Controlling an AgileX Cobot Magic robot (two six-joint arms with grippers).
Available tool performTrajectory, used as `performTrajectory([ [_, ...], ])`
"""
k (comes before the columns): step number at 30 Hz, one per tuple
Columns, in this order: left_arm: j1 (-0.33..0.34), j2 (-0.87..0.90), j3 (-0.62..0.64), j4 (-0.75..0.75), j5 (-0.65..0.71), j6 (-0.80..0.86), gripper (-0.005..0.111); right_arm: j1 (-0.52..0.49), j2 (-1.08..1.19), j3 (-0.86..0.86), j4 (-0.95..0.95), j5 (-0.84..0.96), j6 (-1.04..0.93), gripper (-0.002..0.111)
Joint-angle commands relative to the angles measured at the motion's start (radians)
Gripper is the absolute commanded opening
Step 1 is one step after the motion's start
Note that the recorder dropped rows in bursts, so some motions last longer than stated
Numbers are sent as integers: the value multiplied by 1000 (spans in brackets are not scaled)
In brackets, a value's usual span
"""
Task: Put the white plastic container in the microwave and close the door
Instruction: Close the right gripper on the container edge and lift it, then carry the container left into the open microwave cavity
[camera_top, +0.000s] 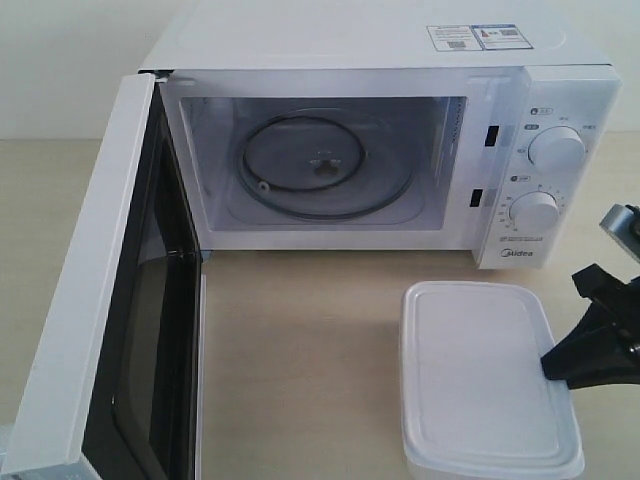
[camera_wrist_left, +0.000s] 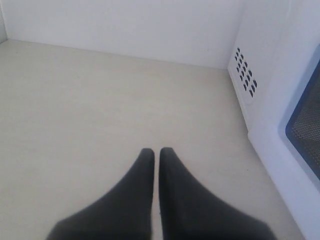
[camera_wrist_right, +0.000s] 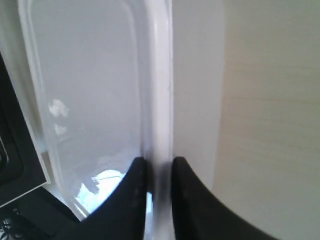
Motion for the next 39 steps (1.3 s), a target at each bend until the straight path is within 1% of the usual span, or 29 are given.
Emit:
performTrajectory([
  [1, 3, -2, 2, -5, -4, -9, 4, 3, -68, 61, 137, 26, -88, 0],
  [6, 3, -2, 2, -5, -4, -9, 4, 3, -190, 134, 238, 29, -142, 0],
  [11, 3, -2, 2, -5, -4, -9, 4, 3, -282, 187, 253, 24, -150, 0],
  [14, 3, -2, 2, -5, -4, -9, 4, 3, -329, 214, 299, 43, -164, 0],
  [19, 3, -2, 2, -5, -4, -9, 4, 3, -437, 285, 401, 110, -243, 0],
  [23, 3, -2, 2, -5, -4, -9, 4, 3, -542, 360, 459, 115, -272, 0],
  [32, 3, -2, 2, -5, -4, -9, 4, 3, -765, 483, 463, 125, -239, 0],
  [39, 3, -2, 2, -5, -4, -9, 4, 3, -842, 492, 478, 151, -187, 0],
])
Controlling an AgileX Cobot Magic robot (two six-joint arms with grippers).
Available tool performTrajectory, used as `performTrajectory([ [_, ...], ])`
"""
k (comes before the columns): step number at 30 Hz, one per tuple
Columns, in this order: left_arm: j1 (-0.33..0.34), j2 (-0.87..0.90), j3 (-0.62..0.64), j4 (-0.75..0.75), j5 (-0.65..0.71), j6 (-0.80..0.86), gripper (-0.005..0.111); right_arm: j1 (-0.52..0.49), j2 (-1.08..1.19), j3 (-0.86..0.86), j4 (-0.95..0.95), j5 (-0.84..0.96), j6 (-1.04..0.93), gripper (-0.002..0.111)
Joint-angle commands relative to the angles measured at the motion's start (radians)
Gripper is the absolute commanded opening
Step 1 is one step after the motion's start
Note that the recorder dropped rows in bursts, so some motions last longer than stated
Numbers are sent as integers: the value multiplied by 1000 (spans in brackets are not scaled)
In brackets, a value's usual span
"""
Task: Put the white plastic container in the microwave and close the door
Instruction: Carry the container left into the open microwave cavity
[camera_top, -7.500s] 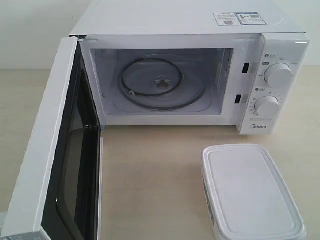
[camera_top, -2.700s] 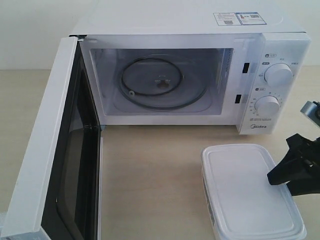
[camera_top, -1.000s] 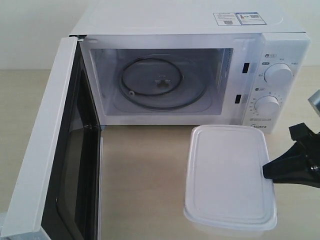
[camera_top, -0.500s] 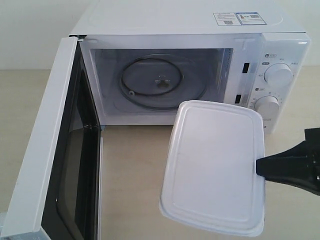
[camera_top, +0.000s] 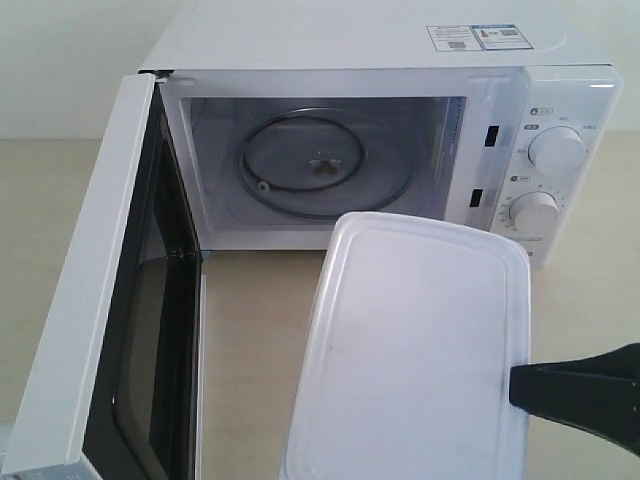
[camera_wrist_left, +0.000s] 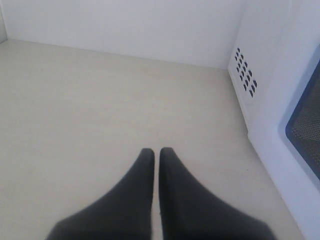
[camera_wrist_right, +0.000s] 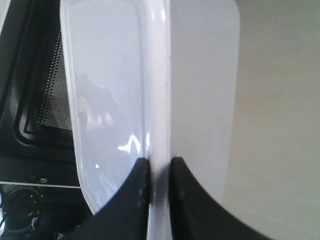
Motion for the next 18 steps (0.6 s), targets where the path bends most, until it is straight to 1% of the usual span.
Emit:
performTrajectory([
  [1, 3, -2, 2, -5, -4, -9, 4, 3, -36, 2, 36, 25, 27, 0],
  [5, 3, -2, 2, -5, -4, -9, 4, 3, -40, 2, 36, 20, 44, 0],
  [8, 3, -2, 2, -5, -4, -9, 4, 3, -40, 2, 36, -18, 84, 0],
  [14, 3, -2, 2, -5, -4, -9, 4, 3, -109, 2, 30, -90, 247, 0],
  [15, 3, -2, 2, -5, -4, -9, 4, 3, -147, 2, 22, -117, 320, 0],
  [18, 3, -2, 2, -5, -4, -9, 4, 4, -214, 2, -29, -159, 428, 0],
])
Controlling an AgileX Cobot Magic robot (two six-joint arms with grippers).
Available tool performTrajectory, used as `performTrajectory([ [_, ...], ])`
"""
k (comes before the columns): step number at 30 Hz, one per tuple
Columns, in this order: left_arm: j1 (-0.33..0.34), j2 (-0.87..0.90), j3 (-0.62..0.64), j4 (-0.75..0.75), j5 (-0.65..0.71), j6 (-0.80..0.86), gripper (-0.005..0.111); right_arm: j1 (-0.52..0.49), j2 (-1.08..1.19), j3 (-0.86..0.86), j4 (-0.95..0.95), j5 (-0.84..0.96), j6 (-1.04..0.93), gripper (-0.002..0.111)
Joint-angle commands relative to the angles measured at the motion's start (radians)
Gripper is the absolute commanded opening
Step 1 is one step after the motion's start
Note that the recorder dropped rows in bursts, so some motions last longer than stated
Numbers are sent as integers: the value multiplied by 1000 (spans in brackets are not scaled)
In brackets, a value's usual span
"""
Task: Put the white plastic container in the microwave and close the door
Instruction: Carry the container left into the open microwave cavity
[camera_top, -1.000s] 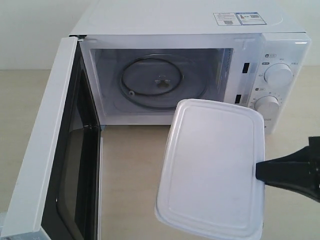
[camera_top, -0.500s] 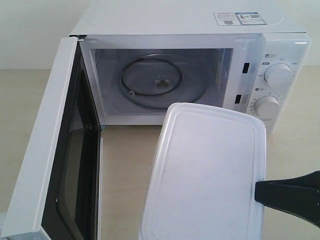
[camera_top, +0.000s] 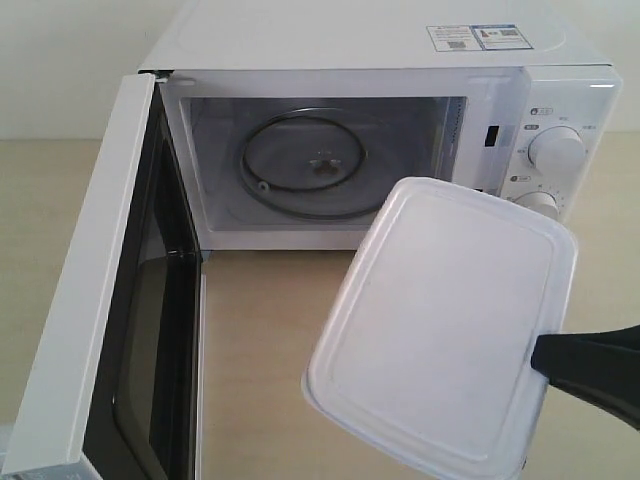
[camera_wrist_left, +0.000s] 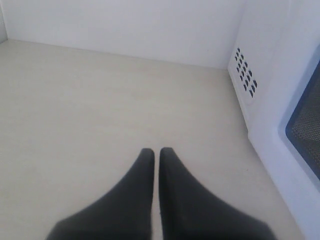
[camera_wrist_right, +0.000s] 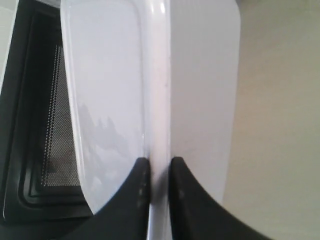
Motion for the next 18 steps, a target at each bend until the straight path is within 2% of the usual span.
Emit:
performTrajectory([
  [1, 3, -2, 2, -5, -4, -9, 4, 27, -84, 0, -48, -64, 154, 0],
  [7, 3, -2, 2, -5, -4, -9, 4, 220, -191, 0, -99, -286, 408, 0],
  [10, 3, -2, 2, -5, -4, -9, 4, 360, -217, 0, -193, -401, 518, 0],
  [15, 3, -2, 2, -5, -4, -9, 4, 556, -217, 0, -212, -614, 638, 0],
  [18, 3, -2, 2, -5, -4, -9, 4, 677, -217, 0, -323, -723, 779, 0],
])
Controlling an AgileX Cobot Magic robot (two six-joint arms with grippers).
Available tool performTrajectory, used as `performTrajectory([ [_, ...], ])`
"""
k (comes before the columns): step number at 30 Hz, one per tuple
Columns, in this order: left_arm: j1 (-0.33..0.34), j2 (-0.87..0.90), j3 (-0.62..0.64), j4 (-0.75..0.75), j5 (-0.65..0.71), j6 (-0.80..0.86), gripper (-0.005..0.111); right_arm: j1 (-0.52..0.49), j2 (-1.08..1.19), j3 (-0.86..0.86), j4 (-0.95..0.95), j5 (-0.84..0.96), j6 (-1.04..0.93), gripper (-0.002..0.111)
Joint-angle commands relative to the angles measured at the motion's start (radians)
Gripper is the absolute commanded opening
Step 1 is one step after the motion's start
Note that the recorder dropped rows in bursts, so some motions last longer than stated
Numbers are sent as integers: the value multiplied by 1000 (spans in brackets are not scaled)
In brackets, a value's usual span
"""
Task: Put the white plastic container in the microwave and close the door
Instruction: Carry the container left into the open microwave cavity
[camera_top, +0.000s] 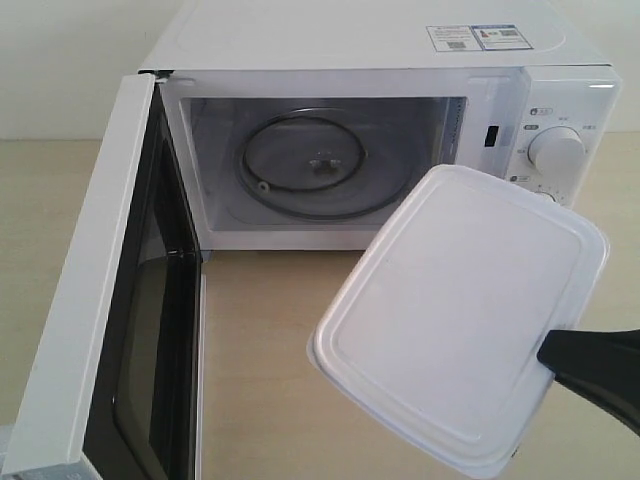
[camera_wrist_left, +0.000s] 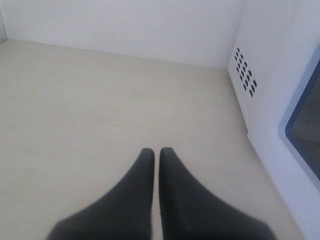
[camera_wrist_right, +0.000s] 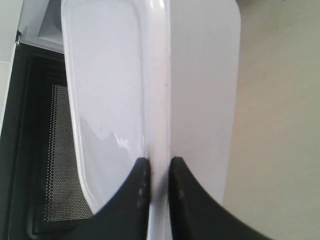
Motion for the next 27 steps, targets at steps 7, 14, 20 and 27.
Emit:
performTrajectory([
  [7, 3, -2, 2, -5, -4, -9, 4, 372, 69, -2, -493, -393, 636, 0],
  [14, 3, -2, 2, -5, -4, -9, 4, 618, 318, -2, -553, -739, 814, 0],
  [20, 3, -2, 2, -5, -4, -9, 4, 673, 506, -2, -561, -920, 913, 0],
  [27, 3, -2, 2, -5, -4, -9, 4, 673, 673, -2, -557, -1103, 1095, 0],
])
